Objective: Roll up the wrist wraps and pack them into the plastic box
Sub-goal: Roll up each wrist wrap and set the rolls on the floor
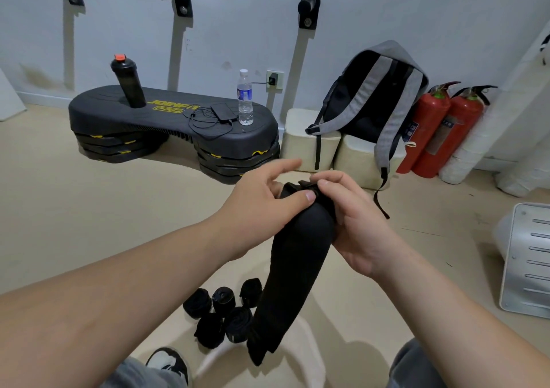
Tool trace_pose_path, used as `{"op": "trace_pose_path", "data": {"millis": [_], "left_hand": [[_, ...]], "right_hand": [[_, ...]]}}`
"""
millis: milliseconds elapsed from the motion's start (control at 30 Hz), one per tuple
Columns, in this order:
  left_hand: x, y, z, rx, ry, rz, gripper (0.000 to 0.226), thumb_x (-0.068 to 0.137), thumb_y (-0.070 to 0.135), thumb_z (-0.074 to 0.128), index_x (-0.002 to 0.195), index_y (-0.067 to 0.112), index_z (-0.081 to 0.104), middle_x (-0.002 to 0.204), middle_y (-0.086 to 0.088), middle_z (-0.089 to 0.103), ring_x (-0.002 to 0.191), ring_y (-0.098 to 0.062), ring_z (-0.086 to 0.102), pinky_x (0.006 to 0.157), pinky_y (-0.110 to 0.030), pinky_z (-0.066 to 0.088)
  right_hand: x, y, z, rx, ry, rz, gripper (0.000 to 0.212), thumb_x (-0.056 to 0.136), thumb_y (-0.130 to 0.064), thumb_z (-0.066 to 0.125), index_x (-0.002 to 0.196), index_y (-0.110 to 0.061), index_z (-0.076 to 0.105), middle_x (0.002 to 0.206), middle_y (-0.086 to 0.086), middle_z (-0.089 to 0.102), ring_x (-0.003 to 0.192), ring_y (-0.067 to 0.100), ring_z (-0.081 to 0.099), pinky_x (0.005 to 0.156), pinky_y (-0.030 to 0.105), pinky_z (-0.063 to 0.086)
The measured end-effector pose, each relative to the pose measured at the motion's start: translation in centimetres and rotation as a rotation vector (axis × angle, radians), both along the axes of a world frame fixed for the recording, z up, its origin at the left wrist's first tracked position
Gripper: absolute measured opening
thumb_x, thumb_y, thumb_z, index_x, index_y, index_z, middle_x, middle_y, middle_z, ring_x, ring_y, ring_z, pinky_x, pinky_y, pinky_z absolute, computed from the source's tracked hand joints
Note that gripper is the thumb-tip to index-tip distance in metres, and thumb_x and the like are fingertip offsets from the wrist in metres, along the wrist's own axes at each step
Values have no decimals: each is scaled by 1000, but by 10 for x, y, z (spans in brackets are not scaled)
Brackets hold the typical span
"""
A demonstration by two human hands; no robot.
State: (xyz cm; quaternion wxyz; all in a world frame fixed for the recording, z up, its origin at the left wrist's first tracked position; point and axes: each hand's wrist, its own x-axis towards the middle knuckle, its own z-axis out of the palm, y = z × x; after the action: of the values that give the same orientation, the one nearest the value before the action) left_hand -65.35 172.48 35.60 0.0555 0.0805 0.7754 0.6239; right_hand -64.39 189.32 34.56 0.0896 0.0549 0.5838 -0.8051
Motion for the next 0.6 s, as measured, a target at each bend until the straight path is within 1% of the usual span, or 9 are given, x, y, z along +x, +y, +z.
{"op": "trace_pose_path", "data": {"millis": [33, 100, 167, 233, 300, 367, 467, 533, 600], "left_hand": [[-1, 0, -1, -10, -11, 3, 37, 89, 31, 82, 120, 44, 67, 94, -17, 77, 84, -23, 72, 85, -38, 60], [-1, -1, 0, -5, -10, -4, 23, 94, 20, 80, 112, 32, 73, 94, -11, 80, 82, -12, 73, 77, -24, 59], [-1, -3, 1, -2, -20, -3, 17, 94, 14, 80, 106, 25, 76, 91, -8, 81, 80, -9, 73, 75, -23, 59], [-2, -5, 0, -29, -25, -7, 17, 92, 18, 82, 108, 23, 76, 91, -15, 78, 78, -12, 70, 75, -29, 57], [-2, -5, -1, -45, -62, -28, 17, 95, 24, 80, 111, 23, 75, 91, -17, 77, 75, -8, 67, 72, -23, 52], [0, -3, -1, -21, -116, -63, 15, 100, 25, 73, 113, 18, 76, 86, -5, 80, 70, 2, 67, 64, -11, 48], [1, -1, 0, -26, -121, -105, 19, 103, 27, 68, 115, 17, 77, 80, 8, 76, 64, 5, 64, 58, -7, 45], [1, 0, 1, -31, -99, -118, 17, 104, 24, 67, 116, 19, 78, 81, 10, 77, 67, 5, 65, 59, -8, 45], [2, 1, 2, -43, -81, -112, 19, 105, 17, 64, 117, 21, 78, 84, 11, 78, 70, 6, 66, 61, -8, 46]], "right_hand": [[-1, 1, -1, 18, 4, -11, 17, 106, -17, 57, 117, -12, 69, 109, 12, 76, 100, 25, 72, 83, 36, 56], [-3, 2, -5, 34, 13, 4, 25, 107, -16, 56, 127, -9, 70, 120, 15, 77, 114, 30, 73, 98, 40, 58], [-3, 3, -8, 36, 9, 85, 30, 110, -15, 52, 132, -3, 67, 125, 22, 74, 122, 34, 70, 106, 43, 55], [-3, 4, -11, 56, -3, 123, 30, 110, -12, 49, 132, 0, 66, 123, 24, 74, 119, 36, 71, 102, 42, 56], [-4, 5, -15, 123, 22, 66, 24, 109, -7, 52, 127, -2, 67, 117, 23, 76, 115, 38, 73, 97, 42, 58], [-4, 5, -16, 235, 91, -20, 18, 107, -3, 55, 117, -7, 69, 110, 21, 77, 107, 36, 75, 91, 40, 61], [-2, 3, -12, 336, 176, -82, 17, 105, 2, 56, 106, -9, 69, 94, 11, 78, 83, 17, 76, 69, 27, 61], [0, 3, -11, 382, 219, -103, 18, 104, 2, 57, 102, -11, 68, 87, 4, 78, 78, 11, 74, 67, 25, 60], [-1, 4, -12, 443, 259, -116, 20, 103, 2, 58, 98, -15, 68, 86, 0, 78, 81, 10, 72, 73, 27, 59]]}}
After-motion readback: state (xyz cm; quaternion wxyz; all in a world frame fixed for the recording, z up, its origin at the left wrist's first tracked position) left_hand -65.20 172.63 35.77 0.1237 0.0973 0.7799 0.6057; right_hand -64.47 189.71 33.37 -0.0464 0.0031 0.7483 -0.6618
